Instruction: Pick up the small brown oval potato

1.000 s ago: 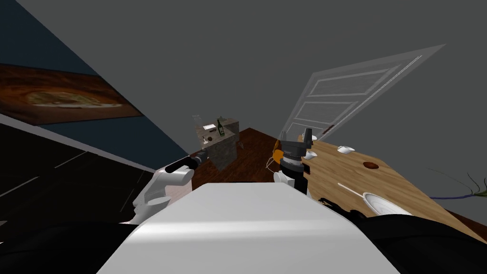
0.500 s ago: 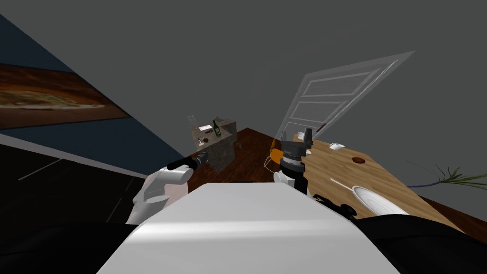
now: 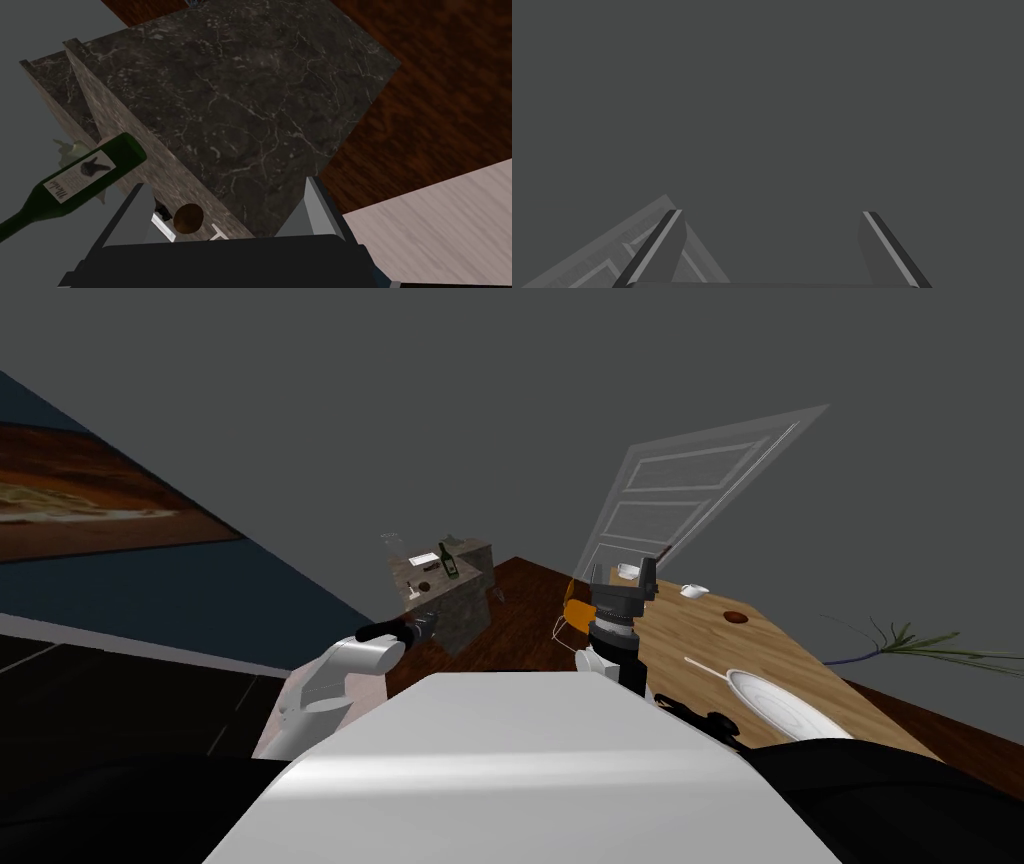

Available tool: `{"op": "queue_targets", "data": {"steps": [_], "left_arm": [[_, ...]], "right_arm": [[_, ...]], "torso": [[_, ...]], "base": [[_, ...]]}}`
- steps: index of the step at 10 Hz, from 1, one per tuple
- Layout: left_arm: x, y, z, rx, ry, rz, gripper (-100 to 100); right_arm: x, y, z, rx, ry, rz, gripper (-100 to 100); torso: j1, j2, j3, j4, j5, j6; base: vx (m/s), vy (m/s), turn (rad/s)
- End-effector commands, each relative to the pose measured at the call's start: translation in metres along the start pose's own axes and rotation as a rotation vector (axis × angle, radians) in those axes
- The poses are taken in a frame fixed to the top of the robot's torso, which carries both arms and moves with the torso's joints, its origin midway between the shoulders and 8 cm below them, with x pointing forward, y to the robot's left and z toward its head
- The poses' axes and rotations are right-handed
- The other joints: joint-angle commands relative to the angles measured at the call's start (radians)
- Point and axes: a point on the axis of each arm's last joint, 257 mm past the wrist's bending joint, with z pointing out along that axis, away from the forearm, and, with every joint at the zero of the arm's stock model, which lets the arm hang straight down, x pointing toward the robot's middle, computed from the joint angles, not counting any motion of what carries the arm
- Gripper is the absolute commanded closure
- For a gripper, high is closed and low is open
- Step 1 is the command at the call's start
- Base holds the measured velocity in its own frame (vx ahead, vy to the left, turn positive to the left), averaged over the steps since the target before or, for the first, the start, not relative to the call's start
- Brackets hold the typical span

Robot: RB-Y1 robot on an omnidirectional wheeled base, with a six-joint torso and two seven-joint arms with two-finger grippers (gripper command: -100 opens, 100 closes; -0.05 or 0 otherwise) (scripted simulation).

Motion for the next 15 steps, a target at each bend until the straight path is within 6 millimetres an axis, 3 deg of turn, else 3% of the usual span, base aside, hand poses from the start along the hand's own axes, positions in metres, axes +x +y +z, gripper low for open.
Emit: {"op": "queue_targets", "data": {"steps": [1, 9, 13, 15], "left_arm": [[0.001, 0.014, 0.002, -0.06, 0.02, 0.032, -100], [0.001, 0.075, -0.002, -0.303, 0.092, 0.147, -100], [-0.007, 0.104, -0.009, -0.432, 0.127, 0.227, -100], [-0.017, 0.118, -0.013, -0.496, 0.137, 0.273, -100]], "right_arm": [[0.0, 0.0, 0.0, 0.0, 0.0, 0.0, 0], [0.0, 0.0, 0.0, 0.0, 0.0, 0.0, 0], [0.0, 0.0, 0.0, 0.0, 0.0, 0.0, 0], [0.0, 0.0, 0.0, 0.0, 0.0, 0.0, 0]], "torso": [[0.0, 0.0, 0.0, 0.0, 0.0, 0.0], [0.003, -0.003, -0.002, -0.001, 0.001, 0.0], [0.007, -0.004, -0.003, -0.001, 0.002, 0.0], [0.013, -0.01, -0.005, -0.002, 0.003, 0.0]], "base": [[0.059, -0.001, -0.151], [0.067, 0.032, -0.102], [0.107, 0.11, -0.135], [0.209, 0.217, -0.15]]}}
